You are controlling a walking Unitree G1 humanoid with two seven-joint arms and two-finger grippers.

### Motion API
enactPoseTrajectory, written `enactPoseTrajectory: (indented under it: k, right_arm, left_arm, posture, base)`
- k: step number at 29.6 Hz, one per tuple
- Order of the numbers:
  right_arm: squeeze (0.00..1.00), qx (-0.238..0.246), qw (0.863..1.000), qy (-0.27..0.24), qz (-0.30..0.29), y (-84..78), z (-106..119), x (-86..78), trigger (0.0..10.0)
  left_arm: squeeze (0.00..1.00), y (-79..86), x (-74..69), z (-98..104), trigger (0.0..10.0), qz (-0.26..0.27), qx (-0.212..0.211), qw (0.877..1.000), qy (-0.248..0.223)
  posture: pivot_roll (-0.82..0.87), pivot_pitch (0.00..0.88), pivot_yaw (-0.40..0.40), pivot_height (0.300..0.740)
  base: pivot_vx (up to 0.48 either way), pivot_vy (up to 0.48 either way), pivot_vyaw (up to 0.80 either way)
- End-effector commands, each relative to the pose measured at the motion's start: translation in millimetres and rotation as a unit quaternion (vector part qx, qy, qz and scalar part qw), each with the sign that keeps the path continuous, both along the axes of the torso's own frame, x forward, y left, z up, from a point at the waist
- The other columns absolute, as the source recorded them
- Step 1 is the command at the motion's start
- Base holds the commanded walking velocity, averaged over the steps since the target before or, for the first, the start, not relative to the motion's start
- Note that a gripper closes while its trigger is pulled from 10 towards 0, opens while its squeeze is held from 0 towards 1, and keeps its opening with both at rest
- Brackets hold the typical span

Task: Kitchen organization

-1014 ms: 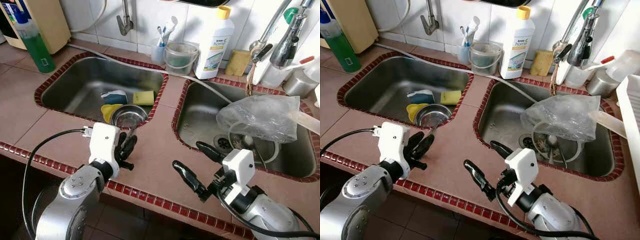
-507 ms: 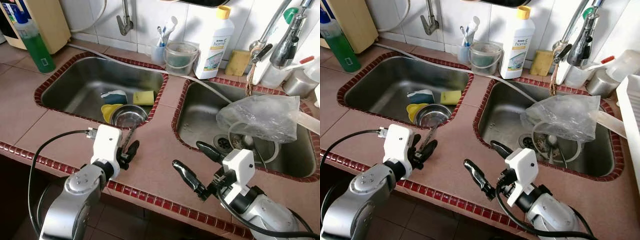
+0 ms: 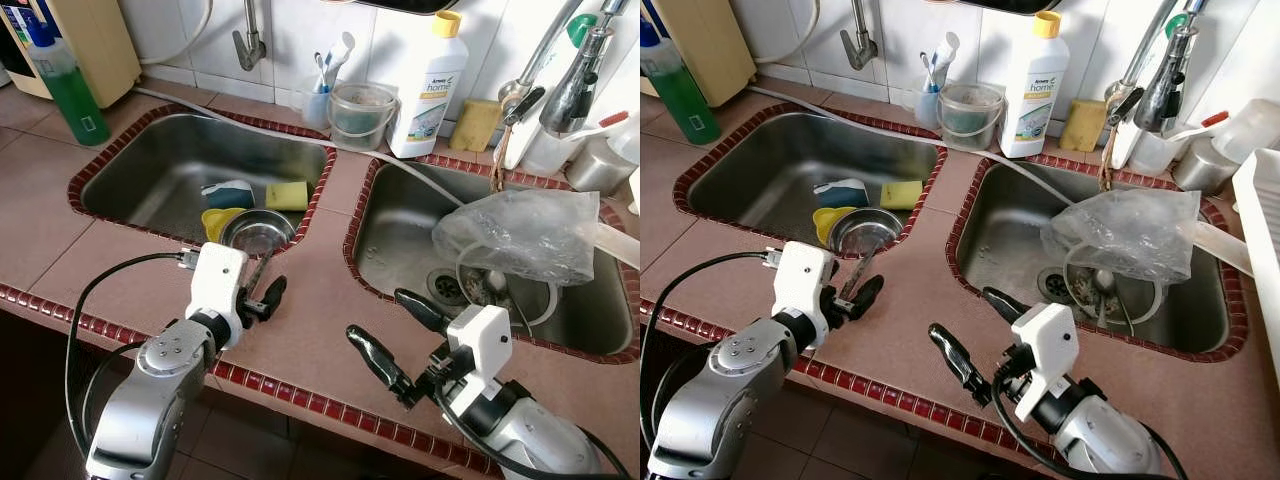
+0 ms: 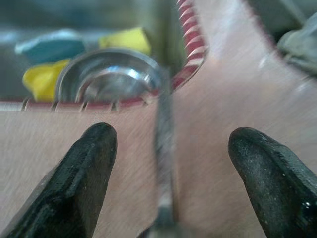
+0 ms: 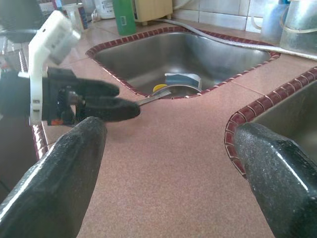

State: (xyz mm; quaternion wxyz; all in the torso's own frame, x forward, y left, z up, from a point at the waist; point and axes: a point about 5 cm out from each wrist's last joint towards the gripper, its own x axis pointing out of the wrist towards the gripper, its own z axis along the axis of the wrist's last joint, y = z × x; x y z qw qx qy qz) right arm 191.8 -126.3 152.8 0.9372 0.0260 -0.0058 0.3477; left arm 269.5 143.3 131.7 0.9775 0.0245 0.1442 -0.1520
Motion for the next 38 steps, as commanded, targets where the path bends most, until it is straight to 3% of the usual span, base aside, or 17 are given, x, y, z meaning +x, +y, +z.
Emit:
enactPoseTrajectory:
  k: [1, 23, 30, 38]
  right_arm:
    - [0.00, 0.001, 1.000, -0.007, 0.002, -0.4, 5, -2.5, 10.0]
    - [0.00, -0.007, 1.000, -0.004, 0.007, -2.0, 5, -3.5, 10.0]
    - [0.00, -0.006, 1.000, -0.006, 0.004, -2.1, 6, -2.1, 10.0]
    - [0.00, -0.005, 1.000, -0.006, 0.003, -2.6, 6, -2.2, 10.0]
  left_arm:
    - [0.00, 7.8, -1.1, -6, 10.0, 0.025, 0.000, 1.000, 0.019]
    - [0.00, 5.9, -4.4, 0, 10.0, 0.006, 0.011, 1.000, 0.021]
    - [0.00, 6.4, -11.0, -20, 10.0, 0.018, 0.011, 0.999, 0.039]
    - [0.00, 0.6, -15.6, -28, 10.0, 0.014, 0.012, 0.999, 0.042]
  posture:
    - [-0.17, 0.165, -0.008, 0.740]
    - [-0.16, 0.171, -0.011, 0.740]
    - [-0.17, 0.177, -0.012, 0.740]
    - [-0.17, 0.179, -0.017, 0.740]
  base:
    - [0.000, 0.000, 0.00]
    - [0.000, 0.000, 0.00]
    - [0.000, 0.000, 0.00]
    - [0.000, 0.000, 0.00]
